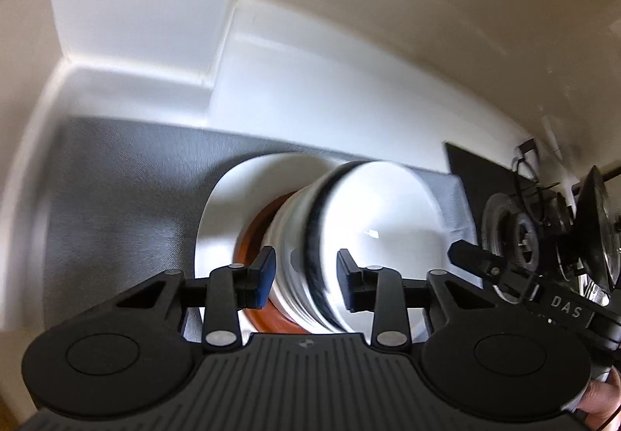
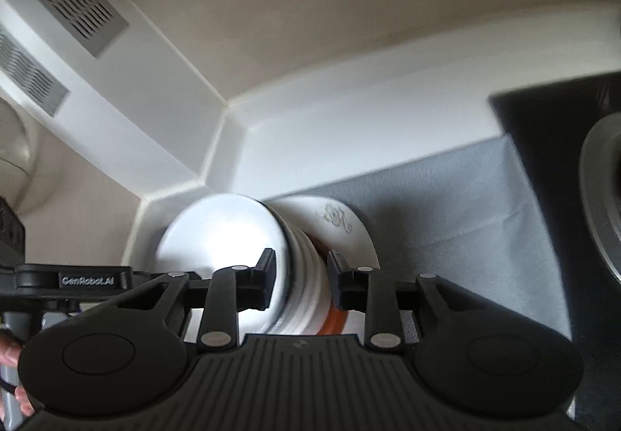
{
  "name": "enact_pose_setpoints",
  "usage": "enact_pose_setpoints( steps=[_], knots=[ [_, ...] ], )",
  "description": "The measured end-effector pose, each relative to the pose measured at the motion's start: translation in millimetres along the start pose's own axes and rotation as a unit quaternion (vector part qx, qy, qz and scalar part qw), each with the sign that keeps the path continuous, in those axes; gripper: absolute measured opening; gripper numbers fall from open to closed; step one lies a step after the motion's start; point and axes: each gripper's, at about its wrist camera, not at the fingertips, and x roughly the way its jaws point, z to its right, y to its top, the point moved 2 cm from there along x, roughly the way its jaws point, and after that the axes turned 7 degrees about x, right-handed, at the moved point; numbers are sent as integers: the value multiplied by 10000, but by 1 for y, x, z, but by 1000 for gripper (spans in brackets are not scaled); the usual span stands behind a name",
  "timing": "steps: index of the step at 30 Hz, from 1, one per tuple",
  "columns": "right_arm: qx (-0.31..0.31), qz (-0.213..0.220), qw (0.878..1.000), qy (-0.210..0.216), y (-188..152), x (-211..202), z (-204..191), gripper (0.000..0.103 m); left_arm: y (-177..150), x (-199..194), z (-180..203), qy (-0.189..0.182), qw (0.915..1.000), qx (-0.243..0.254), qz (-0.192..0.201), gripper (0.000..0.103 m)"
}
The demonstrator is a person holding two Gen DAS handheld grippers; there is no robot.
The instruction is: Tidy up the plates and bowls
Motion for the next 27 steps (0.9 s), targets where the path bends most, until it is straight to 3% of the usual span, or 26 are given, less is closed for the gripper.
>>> enact_pose_setpoints(
  steps=[3,5,8,9,12,14,17,20,24,27],
  knots=[
    [-85,186,9998,-64,-13,-31,-17,42,-15,-46,24,104,9989,119,438,57],
    [-32,202,9992,-346,-25,-54,-28,57,-29,-80,46,282,9966,185,750,82],
    [-298,125,9983,-492,-45,-93,-52,66,-54,-134,87,544,9899,264,1284,100],
    [-397,131,9981,-457,-52,-110,-60,68,-63,-150,101,696,9870,301,1415,101],
    [-570,210,9977,-311,-69,-164,-78,90,-90,-189,147,1467,9772,357,1494,103],
    [-662,238,9973,-229,-78,-204,-88,94,-109,-209,177,1855,9719,353,1403,103],
    [-972,286,9945,-269,-93,-261,-100,99,-141,-244,217,1818,9701,244,1587,103],
    [-1259,606,9893,-428,-108,-313,-104,103,-168,-275,255,1639,9688,560,1771,103],
    [-1233,583,9886,-630,-126,-359,-96,103,-199,-301,301,2312,9527,910,1750,103],
    [-1117,492,9902,-674,-141,-381,-87,103,-221,-311,318,2412,9514,749,1762,103]
  ],
)
